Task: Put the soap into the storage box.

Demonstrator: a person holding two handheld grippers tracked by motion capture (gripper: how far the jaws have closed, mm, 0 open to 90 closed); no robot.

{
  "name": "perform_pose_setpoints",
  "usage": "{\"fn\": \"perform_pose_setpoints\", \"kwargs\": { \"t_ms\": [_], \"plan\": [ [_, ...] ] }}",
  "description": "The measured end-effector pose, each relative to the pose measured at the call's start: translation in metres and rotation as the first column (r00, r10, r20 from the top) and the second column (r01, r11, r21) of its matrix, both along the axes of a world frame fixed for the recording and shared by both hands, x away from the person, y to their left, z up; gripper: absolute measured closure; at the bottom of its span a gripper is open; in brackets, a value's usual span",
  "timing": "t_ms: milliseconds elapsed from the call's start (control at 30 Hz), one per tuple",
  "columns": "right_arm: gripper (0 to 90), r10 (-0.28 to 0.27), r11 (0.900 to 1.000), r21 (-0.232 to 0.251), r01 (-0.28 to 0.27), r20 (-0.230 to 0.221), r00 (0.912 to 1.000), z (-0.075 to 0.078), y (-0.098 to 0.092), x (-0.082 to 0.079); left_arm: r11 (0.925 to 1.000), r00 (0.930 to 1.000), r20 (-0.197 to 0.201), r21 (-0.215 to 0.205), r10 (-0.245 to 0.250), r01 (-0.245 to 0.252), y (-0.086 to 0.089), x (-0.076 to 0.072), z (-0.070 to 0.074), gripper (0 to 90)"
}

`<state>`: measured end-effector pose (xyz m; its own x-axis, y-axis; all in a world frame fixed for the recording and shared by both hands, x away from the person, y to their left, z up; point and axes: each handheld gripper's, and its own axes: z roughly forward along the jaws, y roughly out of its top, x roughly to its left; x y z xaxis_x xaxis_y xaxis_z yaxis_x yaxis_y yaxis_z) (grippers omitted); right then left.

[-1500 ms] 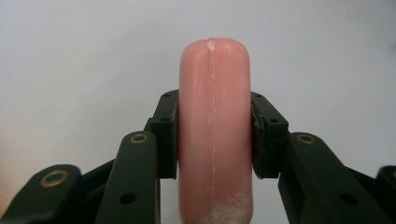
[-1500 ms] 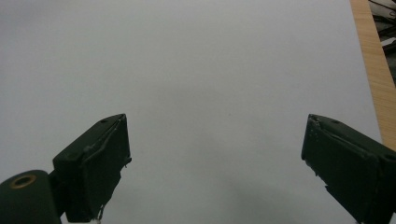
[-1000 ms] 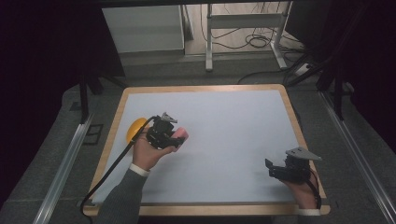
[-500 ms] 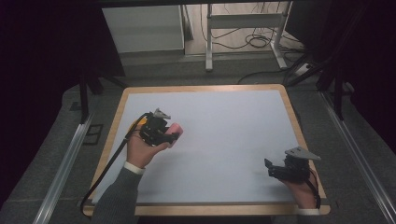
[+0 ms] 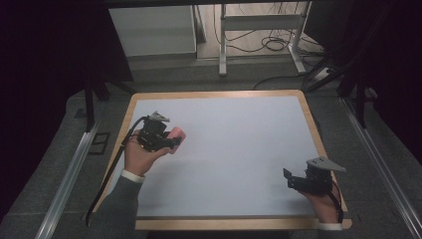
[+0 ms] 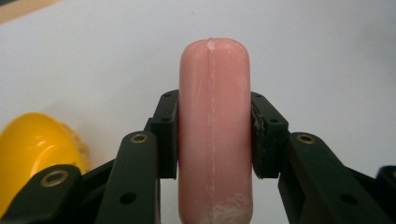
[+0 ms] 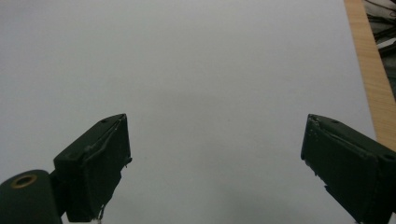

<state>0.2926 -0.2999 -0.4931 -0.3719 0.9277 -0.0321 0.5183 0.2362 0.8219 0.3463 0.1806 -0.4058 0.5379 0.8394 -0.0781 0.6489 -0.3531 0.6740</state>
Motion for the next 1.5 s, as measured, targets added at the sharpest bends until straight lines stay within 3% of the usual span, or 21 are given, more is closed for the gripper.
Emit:
{"fn": "perform_pose_setpoints", "kwargs": {
  "t_ms": [133, 233, 367, 433, 533, 800, 900, 1167, 1500],
  "plan": [
    [8.3, -0.006, 1.000, -0.002, 0.006, 0.008, 1.0000, 0.001, 0.000, 0.000, 0.9994, 0.9996, -0.004, -0.023, 0.026, -0.026, 0.014, -0.001, 0.000, 60.3],
    [8.3, -0.002, 1.000, 0.000, 0.002, 0.004, 1.0000, 0.001, 0.002, -0.001, 0.9986, 0.9987, -0.001, -0.011, 0.051, -0.051, 0.024, 0.000, 0.001, 60.3],
    [8.3, 0.005, 1.000, -0.016, -0.005, -0.008, 1.0000, -0.002, 0.004, 0.001, 0.9960, 0.9966, -0.004, -0.036, 0.082, -0.082, 0.037, 0.001, -0.002, 60.3],
    [8.3, 0.006, 1.000, -0.011, -0.006, -0.002, 1.0000, 0.000, 0.005, 0.000, 0.9958, 0.9961, -0.011, -0.026, 0.088, -0.088, 0.042, 0.002, -0.001, 60.3],
    [8.3, 0.005, 1.000, -0.015, -0.005, -0.002, 1.0000, 0.000, 0.005, 0.000, 0.9923, 0.9928, -0.001, -0.031, 0.120, -0.120, 0.053, 0.002, -0.001, 60.3],
    [8.3, 0.008, 1.000, -0.024, -0.008, -0.002, 1.0000, 0.000, 0.006, 0.000, 0.9833, 0.9833, -0.029, -0.023, 0.180, -0.180, 0.075, 0.010, -0.012, 60.3],
    [8.3, 0.008, 1.000, -0.025, -0.008, -0.007, 0.9999, -0.002, 0.007, 0.001, 0.9784, 0.9781, -0.032, -0.018, 0.206, -0.206, 0.077, 0.015, -0.015, 60.3],
    [8.3, 0.012, 1.000, -0.027, -0.012, -0.007, 0.9999, -0.002, 0.007, 0.001, 0.9754, 0.9741, -0.052, -0.002, 0.220, -0.220, 0.077, 0.026, -0.022, 60.3],
    [8.3, 0.004, 1.000, -0.028, -0.004, -0.015, 0.9999, -0.004, 0.006, 0.002, 0.9650, 0.9608, -0.090, 0.019, 0.262, -0.262, 0.085, 0.037, -0.040, 60.3]
  ]
}}
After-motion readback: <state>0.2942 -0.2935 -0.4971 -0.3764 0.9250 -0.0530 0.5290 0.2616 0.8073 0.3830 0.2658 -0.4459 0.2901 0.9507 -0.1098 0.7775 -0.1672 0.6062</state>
